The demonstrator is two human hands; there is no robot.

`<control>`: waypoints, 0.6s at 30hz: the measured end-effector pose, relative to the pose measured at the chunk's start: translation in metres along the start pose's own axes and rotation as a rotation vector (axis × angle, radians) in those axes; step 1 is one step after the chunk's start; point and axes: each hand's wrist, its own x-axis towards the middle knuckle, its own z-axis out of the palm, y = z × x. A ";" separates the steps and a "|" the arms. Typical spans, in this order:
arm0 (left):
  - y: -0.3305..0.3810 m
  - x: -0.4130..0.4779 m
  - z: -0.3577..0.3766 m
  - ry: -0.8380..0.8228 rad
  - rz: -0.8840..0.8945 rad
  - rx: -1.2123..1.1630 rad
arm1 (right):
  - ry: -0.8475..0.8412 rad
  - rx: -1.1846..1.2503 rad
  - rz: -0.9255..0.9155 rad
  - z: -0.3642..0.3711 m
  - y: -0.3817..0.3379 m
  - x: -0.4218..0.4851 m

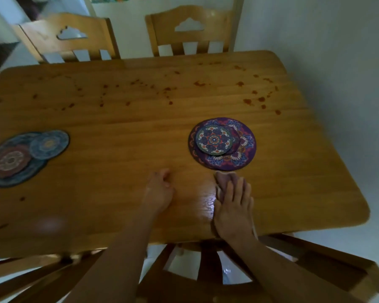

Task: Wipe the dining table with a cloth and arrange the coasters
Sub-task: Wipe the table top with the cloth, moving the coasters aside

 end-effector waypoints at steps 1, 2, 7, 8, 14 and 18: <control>-0.003 -0.002 -0.005 -0.023 0.011 -0.005 | -0.003 -0.011 -0.028 0.004 -0.011 -0.003; -0.006 -0.003 -0.011 -0.047 0.019 0.000 | -0.026 -0.027 -0.051 0.009 -0.021 -0.006; -0.039 -0.001 -0.050 -0.121 0.045 0.055 | 0.055 -0.071 -0.126 0.016 -0.053 -0.006; -0.048 0.000 -0.059 -0.113 0.057 0.072 | 0.067 -0.058 -0.110 0.017 -0.060 -0.005; -0.136 0.009 -0.118 0.045 0.270 0.479 | 0.097 -0.012 -0.039 0.027 -0.133 0.012; -0.193 0.023 -0.140 0.067 0.429 0.613 | 0.127 0.029 -0.110 0.037 -0.196 0.024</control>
